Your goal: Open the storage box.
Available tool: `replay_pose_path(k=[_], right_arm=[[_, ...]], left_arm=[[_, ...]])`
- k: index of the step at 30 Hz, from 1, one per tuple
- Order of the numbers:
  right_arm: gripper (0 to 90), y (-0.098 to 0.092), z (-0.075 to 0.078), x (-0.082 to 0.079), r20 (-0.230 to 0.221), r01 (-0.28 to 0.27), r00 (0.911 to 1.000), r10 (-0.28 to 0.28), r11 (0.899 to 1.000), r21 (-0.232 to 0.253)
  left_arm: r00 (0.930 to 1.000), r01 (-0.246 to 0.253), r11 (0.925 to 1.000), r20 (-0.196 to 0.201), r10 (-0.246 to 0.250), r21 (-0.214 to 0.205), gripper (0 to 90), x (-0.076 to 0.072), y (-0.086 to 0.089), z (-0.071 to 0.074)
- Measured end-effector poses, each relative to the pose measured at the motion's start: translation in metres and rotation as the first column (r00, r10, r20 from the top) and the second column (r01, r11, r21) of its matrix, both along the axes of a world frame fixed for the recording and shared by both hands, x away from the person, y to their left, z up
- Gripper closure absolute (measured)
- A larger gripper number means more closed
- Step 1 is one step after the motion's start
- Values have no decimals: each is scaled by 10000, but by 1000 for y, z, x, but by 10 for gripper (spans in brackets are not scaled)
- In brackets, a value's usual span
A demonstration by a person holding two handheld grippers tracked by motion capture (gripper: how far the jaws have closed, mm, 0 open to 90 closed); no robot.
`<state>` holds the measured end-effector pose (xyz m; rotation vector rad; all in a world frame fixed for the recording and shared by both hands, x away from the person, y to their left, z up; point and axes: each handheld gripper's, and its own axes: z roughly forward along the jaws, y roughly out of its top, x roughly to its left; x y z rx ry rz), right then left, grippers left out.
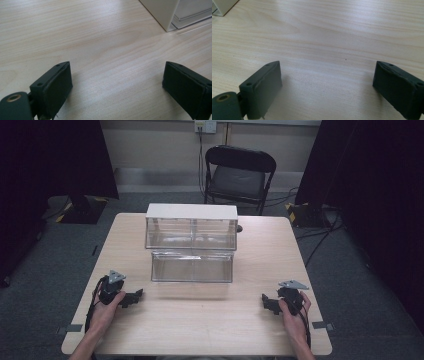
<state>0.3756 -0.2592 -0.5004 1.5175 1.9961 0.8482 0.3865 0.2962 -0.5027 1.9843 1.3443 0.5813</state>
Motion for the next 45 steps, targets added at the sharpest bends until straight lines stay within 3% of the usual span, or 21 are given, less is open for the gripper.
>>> replay_pose_path(k=[11, 14, 21, 34, 45], right_arm=[[78, 1, 0, 0, -6, 69, 10000, -69, 10000, 17], [137, 1, 2, -1, -12, 126, 9999, -126, 9999, 60], [141, 8, 9, -3, 391, 115, 9991, -131, 9992, 387], [142, 27, 22, -7, 663, -691, 9958, 632, 9935, 901], [142, 50, 38, -8, 900, -1538, 9857, 1427, 9793, 1317]], left_arm=[[10000, 0, 10000, -2, 0, 1, 84, 0, 0, 0], [10000, 2, 10000, -3, -2, 5, 84, 0, 0, 0], [10000, 4, 10000, -9, -4, 5, 84, 0, 0, 0], [10000, 2, 10000, -3, -2, 2, 84, 0, 0, 0], [10000, -6, 10000, -12, 6, -21, 83, 0, 0, 0]])
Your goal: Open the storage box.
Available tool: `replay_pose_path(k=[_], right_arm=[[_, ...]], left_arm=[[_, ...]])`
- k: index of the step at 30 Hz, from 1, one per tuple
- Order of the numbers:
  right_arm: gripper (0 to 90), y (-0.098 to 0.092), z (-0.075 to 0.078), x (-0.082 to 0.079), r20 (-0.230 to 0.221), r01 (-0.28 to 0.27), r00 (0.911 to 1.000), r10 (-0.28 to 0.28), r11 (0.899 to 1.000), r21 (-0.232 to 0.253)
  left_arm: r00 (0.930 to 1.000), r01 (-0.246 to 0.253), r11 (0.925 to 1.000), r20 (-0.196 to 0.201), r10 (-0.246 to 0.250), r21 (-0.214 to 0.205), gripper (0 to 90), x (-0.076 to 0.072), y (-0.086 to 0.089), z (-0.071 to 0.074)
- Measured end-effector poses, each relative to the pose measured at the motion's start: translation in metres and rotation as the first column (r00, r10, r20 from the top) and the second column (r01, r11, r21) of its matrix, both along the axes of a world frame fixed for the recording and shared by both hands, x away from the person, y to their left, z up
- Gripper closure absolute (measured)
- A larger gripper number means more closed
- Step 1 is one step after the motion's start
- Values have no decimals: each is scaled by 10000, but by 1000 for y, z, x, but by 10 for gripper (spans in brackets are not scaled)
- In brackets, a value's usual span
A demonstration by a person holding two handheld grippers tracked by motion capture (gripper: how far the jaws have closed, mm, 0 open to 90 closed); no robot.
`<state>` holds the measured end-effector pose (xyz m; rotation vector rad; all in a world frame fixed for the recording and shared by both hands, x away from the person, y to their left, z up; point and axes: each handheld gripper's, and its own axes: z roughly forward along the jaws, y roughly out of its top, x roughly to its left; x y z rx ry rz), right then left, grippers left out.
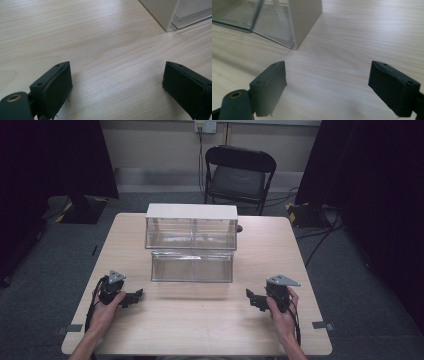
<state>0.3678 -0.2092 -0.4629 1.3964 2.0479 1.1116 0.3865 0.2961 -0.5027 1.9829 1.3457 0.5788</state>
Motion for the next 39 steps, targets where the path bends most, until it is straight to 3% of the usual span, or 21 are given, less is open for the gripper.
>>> replay_pose_path(k=[5, 13, 21, 31, 39], right_arm=[[142, 17, 3, -1, 63, -533, 9986, 533, 9986, -21], [141, 31, 7, 1, 95, -927, 9956, 928, 9956, -112], [141, 58, 12, 8, 259, -1446, 9891, 1451, 9893, -202], [141, 76, 12, 21, 267, -1604, 9866, 1611, 9867, -279], [141, 87, 0, 29, -16, -1687, 9857, 1687, 9855, -197]], left_arm=[[10000, 6, 10000, 9, -6, 24, 83, 0, 0, 0], [10000, 4, 10000, 7, -4, 17, 83, 0, 0, 0], [10000, 11, 10000, 10, -11, 31, 83, 0, 0, 0], [10000, 8, 10000, 7, -8, 26, 83, 0, 0, 0], [10000, 7, 10000, 2, -7, 16, 83, 0, 0, 0]])
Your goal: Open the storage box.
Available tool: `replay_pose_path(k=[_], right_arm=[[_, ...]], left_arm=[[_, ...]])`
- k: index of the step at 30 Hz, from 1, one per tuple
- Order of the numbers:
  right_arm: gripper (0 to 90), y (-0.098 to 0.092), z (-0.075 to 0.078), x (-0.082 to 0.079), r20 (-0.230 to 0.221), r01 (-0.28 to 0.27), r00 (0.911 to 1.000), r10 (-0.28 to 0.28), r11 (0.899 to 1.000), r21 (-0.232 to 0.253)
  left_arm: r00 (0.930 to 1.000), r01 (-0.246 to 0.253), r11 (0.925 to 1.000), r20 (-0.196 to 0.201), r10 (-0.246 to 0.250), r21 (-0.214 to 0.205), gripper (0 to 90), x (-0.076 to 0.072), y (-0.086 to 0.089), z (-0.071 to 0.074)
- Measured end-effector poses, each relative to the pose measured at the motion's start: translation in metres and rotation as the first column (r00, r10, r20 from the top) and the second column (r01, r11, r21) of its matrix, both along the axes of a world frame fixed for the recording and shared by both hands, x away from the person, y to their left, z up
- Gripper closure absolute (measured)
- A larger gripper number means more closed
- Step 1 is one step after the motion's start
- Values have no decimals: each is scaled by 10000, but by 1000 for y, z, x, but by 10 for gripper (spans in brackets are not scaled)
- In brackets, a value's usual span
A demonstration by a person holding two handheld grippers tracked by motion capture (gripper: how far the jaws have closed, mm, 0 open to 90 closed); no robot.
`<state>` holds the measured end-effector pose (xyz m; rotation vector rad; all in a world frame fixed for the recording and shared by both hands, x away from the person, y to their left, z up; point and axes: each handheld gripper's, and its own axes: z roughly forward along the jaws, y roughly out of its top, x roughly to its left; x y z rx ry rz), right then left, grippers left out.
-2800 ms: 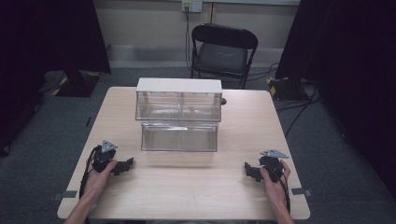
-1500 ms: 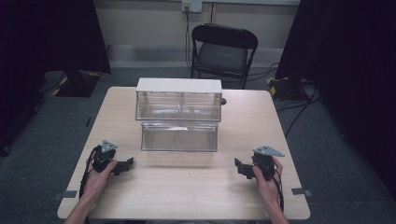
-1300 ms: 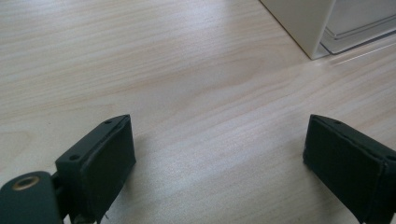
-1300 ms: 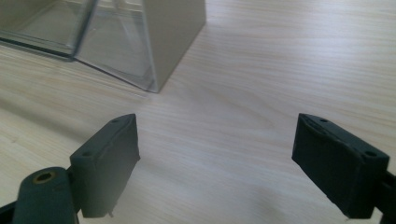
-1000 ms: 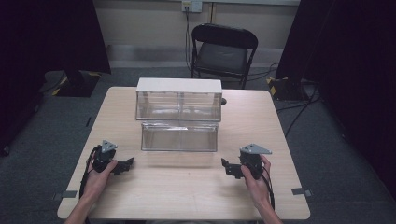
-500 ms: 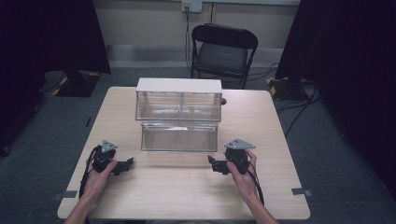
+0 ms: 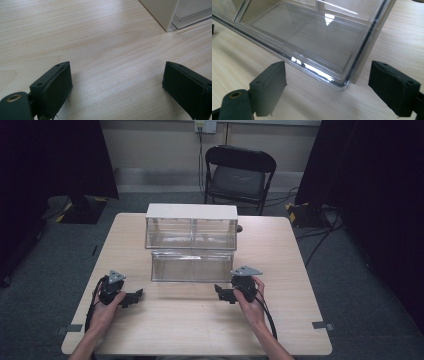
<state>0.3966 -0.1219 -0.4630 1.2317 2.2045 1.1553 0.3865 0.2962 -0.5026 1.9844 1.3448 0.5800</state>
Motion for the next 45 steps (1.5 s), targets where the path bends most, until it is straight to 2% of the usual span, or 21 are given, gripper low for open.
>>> replay_pose_path(k=[5, 10, 15, 23, 37, 40, 45], right_arm=[[142, 5, -4, 3, -111, 26, 9999, -27, 10000, -66], [139, 7, -6, 6, 29, 171, 9998, -171, 9998, -127], [139, 9, -8, 8, -63, 133, 9999, -134, 9998, -116], [134, 9, -6, 8, -55, 44, 10000, -43, 9999, 93], [128, 10, -5, 5, 62, 129, 9999, -130, 9998, 149], [92, 11, -2, 4, 119, 96, 9999, -99, 9996, 284], [89, 12, 0, 3, 254, 78, 9996, -81, 9999, 154]], left_arm=[[10000, -6, 10000, -2, 6, -15, 83, 0, 0, 0], [10000, 1, 10000, 7, -1, 11, 83, 0, 0, 0], [10000, 3, 10000, 6, -3, 10, 83, 0, 0, 0], [10000, -4, 10000, 1, 4, -10, 83, 0, 0, 0], [10000, 2, 10000, 6, -2, 11, 83, 0, 0, 0], [10000, -6, 10000, -1, 6, -18, 83, 0, 0, 0], [10000, -1, 10000, 2, 1, 2, 83, 0, 0, 0]])
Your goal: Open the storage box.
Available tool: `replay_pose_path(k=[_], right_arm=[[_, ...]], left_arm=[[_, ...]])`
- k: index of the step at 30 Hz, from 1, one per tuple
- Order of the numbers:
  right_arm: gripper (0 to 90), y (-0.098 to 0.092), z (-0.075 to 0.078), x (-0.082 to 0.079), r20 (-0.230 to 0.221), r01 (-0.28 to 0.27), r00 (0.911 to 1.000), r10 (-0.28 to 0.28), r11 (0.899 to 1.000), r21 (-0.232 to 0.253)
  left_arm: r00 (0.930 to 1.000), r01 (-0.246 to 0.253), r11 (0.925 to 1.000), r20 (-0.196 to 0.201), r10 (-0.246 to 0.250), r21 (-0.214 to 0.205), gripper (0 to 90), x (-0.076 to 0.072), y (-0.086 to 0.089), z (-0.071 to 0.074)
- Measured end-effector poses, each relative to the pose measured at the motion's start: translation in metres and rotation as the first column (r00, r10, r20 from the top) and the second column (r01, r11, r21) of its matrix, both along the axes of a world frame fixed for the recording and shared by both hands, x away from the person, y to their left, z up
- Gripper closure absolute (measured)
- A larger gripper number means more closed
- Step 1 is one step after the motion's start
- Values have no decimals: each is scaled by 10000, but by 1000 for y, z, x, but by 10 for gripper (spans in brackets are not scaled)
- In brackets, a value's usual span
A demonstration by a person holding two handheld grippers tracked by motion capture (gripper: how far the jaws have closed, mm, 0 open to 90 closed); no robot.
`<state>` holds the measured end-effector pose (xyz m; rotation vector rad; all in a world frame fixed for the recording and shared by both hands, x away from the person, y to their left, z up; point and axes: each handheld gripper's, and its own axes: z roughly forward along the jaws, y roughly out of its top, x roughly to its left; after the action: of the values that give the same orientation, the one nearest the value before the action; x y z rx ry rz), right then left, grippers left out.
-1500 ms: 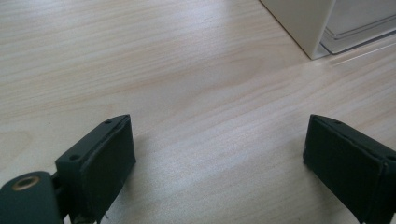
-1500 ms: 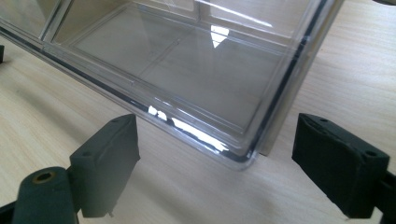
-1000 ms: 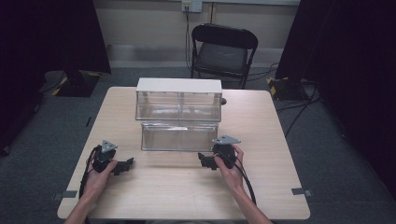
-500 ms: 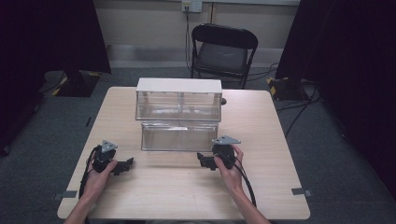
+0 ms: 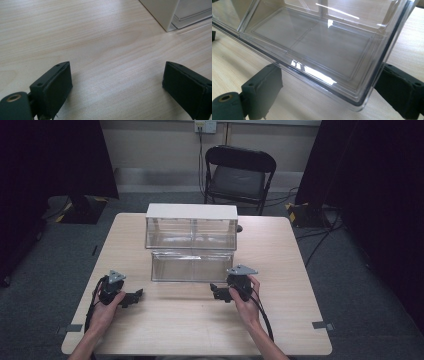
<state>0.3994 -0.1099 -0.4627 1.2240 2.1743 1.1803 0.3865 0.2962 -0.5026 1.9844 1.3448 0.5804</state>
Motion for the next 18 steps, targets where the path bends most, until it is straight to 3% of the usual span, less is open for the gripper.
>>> replay_pose_path(k=[18], right_arm=[[93, 0, 2, -3, 46, -23, 10000, 23, 10000, -61]], left_arm=[[10000, -3, 10000, -2, 3, -13, 83, 0, 0, 0]])
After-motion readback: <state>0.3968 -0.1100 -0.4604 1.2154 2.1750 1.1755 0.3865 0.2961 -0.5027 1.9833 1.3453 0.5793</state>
